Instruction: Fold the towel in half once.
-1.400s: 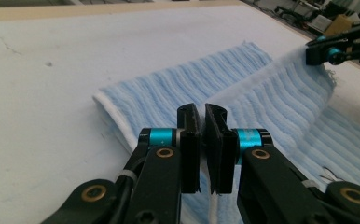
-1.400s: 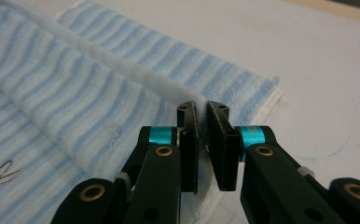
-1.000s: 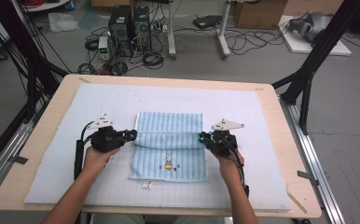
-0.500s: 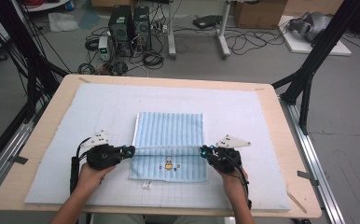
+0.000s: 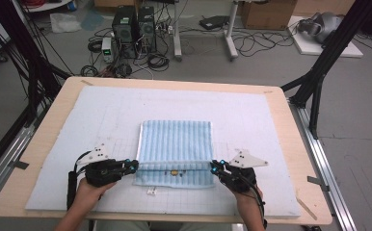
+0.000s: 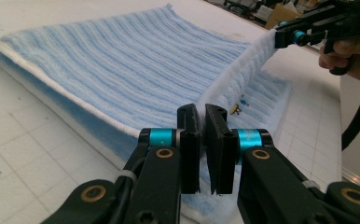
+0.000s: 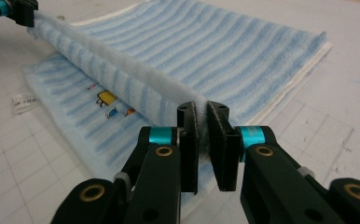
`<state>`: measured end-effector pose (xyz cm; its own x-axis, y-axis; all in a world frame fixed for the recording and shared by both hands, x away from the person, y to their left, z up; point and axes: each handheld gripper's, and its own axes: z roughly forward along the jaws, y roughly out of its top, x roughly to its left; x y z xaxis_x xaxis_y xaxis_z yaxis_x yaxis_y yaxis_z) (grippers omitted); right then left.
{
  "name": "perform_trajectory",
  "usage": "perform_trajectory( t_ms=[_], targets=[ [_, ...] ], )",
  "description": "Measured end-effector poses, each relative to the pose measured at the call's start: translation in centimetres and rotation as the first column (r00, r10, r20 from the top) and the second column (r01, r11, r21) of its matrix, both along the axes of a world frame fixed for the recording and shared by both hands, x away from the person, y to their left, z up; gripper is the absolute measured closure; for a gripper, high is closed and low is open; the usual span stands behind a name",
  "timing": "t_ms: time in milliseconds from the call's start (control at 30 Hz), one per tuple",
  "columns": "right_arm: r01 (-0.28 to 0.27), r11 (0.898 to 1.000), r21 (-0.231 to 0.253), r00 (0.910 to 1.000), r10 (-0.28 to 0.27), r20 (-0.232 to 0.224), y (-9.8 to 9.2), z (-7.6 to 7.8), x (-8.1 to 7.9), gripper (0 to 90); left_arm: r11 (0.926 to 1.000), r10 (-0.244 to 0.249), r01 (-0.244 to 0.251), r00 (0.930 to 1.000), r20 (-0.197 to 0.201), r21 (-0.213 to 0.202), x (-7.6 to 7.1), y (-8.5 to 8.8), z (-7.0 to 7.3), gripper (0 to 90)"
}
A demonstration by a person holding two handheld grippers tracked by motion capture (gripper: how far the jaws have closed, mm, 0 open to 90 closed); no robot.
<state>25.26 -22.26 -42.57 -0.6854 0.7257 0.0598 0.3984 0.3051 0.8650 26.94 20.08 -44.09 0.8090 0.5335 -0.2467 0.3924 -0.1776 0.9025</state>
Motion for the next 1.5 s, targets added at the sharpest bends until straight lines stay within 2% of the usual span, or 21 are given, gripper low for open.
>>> perform_trajectory(
  t_ms=[133, 200, 300, 400, 500, 567, 700, 800, 867, 900, 1000, 1133, 1200, 1267, 1367, 1433, 1500],
  targets=[
    [-0.014, 1.0, -0.011, 0.9998, 0.014, -0.017, -0.1, -0.4, -0.3, 82.5, 0.9998, -0.005, 0.005, 0.9998, -0.02, 0.018, -0.1, 0.2, -0.6, 83.2],
    [-0.017, 1.0, -0.016, 0.9996, 0.016, -0.022, 0.0, -0.7, -0.5, 80.4, 0.9999, -0.004, 0.005, 0.9992, -0.039, 0.01, -0.1, 0.3, -0.8, 81.1],
    [-0.023, 1.0, -0.01, 0.9994, 0.023, -0.027, -0.2, -0.6, -0.6, 74.3, 0.9998, 0.02, -0.021, 0.9977, -0.065, -0.009, 0.0, 0.6, -0.9, 67.4],
    [-0.014, 1.0, 0.01, 0.9998, 0.014, -0.013, -0.6, -0.2, -0.6, 71.0, 0.9986, 0.046, -0.047, 0.9971, -0.061, -0.025, 0.0, 1.1, -0.7, 63.0],
    [0.001, 0.999, 0.051, 1.0, -0.001, 0.006, -1.1, 0.4, -0.6, 67.5, 0.9965, 0.068, -0.07, 0.9964, -0.051, -0.047, 0.1, 1.5, -0.3, 62.2],
    [0.017, 0.998, 0.065, 0.9997, -0.019, 0.017, -1.3, 0.7, -0.5, 67.5, 0.9958, 0.078, -0.08, 0.9959, -0.045, -0.045, 0.3, 1.7, -0.2, 62.3],
    [0.024, 1.0, 0.01, 0.9997, -0.024, -0.009, -0.6, 0.2, 0.1, 68.0, 0.995, 0.09, -0.091, 0.9951, -0.041, -0.041, 0.7, 1.5, 0.0, 62.2],
    [0.021, 0.997, -0.076, 0.9987, -0.024, -0.045, 0.6, -0.6, 0.7, 69.4, 0.9946, 0.099, -0.1, 0.9942, -0.044, -0.027, 1.1, 1.2, -0.1, 62.4],
    [0.02, 0.988, -0.152, 0.9973, -0.031, -0.066, 1.3, -1.1, 0.9, 68.0, 0.9948, 0.1, -0.101, 0.9934, -0.056, -0.013, 1.3, 0.8, -0.2, 62.0],
    [0.018, 0.989, -0.149, 0.9971, -0.029, -0.07, 1.4, -1.3, 0.9, 65.5, 0.9939, 0.111, -0.11, 0.9922, -0.057, 0.004, 1.3, 0.6, -0.3, 61.0],
    [0.028, 0.993, -0.111, 0.996, -0.037, -0.082, 1.2, -1.3, 0.7, 58.6, 0.9921, 0.125, -0.124, 0.9889, -0.081, 0.018, 1.5, 0.3, -0.7, 54.1],
    [0.023, 0.993, -0.116, 0.9933, -0.036, -0.11, 0.9, -1.7, 0.7, 53.7, 0.992, 0.122, -0.117, 0.9868, -0.107, 0.047, 1.7, -0.1, -1.1, 51.0],
    [0.02, 0.991, -0.136, 0.9903, -0.039, -0.133, 1.0, -2.0, 0.9, 56.4, 0.9909, 0.127, -0.121, 0.9845, -0.12, 0.059, 1.8, -0.2, -1.1, 51.2],
    [0.007, 0.992, -0.124, 0.9881, -0.026, -0.152, 1.0, -2.3, 1.0, 63.8, 0.9903, 0.122, -0.112, 0.9837, -0.132, 0.082, 1.9, -0.5, -1.1, 55.0],
    [-0.01, 0.993, -0.115, 0.9883, -0.008, -0.153, 1.0, -2.3, 1.0, 76.4, 0.9853, 0.107, -0.086, 0.985, -0.136, 0.148, 2.0, -1.1, -1.2, 61.7],
    [-0.022, 0.992, -0.127, 0.9902, 0.004, -0.139, 1.3, -2.3, 0.9, 81.1, 0.9787, 0.109, -0.084, 0.986, -0.127, 0.187, 1.9, -1.6, -1.2, 71.1],
    [-0.019, 0.99, -0.139, 0.9924, 0.002, -0.123, 1.5, -2.2, 0.8, 82.3, 0.9727, 0.096, -0.07, 0.9892, -0.11, 0.221, 1.8, -1.9, -1.2, 85.0]
  ],
)
